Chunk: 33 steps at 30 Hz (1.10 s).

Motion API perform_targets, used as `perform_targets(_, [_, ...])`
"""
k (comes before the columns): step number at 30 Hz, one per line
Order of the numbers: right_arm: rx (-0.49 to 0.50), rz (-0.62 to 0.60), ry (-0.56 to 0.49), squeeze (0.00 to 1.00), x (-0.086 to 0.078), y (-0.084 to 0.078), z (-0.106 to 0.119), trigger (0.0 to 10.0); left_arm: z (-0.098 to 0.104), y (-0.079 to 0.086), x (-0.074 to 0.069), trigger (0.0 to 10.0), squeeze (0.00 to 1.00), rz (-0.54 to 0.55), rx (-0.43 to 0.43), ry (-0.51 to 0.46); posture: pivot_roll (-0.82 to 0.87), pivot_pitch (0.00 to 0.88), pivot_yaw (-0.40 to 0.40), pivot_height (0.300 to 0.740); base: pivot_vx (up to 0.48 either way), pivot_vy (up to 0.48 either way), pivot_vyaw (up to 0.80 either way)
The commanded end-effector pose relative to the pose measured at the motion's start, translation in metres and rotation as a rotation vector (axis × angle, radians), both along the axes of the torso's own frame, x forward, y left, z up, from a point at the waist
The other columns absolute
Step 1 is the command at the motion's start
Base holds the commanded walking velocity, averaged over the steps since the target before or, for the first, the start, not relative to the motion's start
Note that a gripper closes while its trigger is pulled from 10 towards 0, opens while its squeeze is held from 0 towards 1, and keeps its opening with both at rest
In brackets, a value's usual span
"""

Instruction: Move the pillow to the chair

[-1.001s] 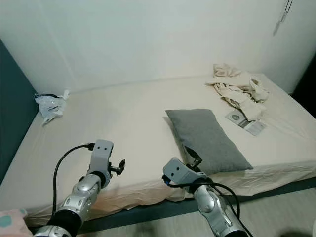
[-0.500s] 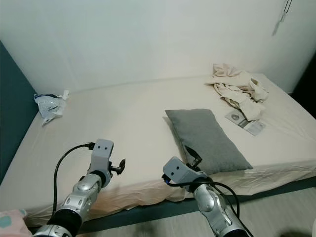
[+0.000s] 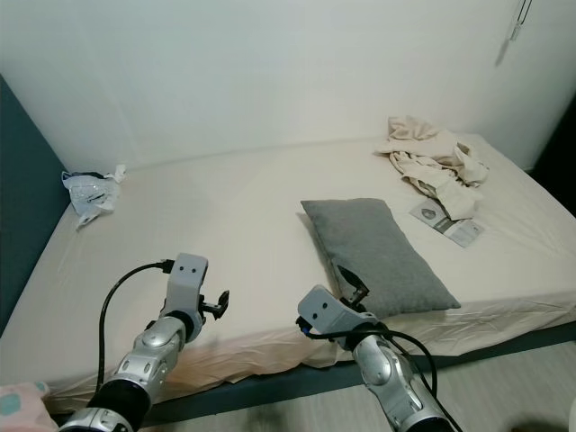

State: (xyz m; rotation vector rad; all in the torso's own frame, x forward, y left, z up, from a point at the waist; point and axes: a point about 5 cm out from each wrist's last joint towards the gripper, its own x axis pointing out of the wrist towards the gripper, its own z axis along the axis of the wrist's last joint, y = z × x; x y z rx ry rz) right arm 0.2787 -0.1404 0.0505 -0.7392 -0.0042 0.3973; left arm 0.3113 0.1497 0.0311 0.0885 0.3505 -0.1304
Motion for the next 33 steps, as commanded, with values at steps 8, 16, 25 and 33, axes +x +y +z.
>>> perform_targets(8, [0.010, -0.001, 0.011, 0.00, 0.0007, -0.0003, -0.0010, 10.0, -0.0033, -0.0020, -0.0013, 10.0, 0.00, 0.000, -0.006, 0.016, -0.08, 0.052, 0.040, 0.740, 0.000, 0.000, 0.00])
perform_targets(16, [0.003, 0.007, 0.014, 0.00, -0.0006, -0.0004, -0.0015, 10.0, -0.0056, -0.0018, -0.0043, 10.0, 0.00, 0.009, -0.011, 0.019, -0.08, 0.054, 0.025, 0.740, 0.000, 0.000, 0.00])
perform_targets(25, [0.013, -0.001, 0.012, 0.00, 0.0009, -0.0001, -0.0010, 10.0, -0.0061, -0.0001, -0.0042, 10.0, 0.00, 0.013, -0.009, 0.023, -0.07, 0.052, 0.030, 0.740, 0.000, 0.000, 0.00])
perform_targets(33, [0.023, -0.008, 0.005, 0.00, 0.0005, -0.0012, 0.0001, 10.0, -0.0041, -0.0026, -0.0015, 10.0, 0.00, 0.000, -0.008, 0.021, -0.09, 0.050, 0.044, 0.740, 0.000, 0.000, 0.00])
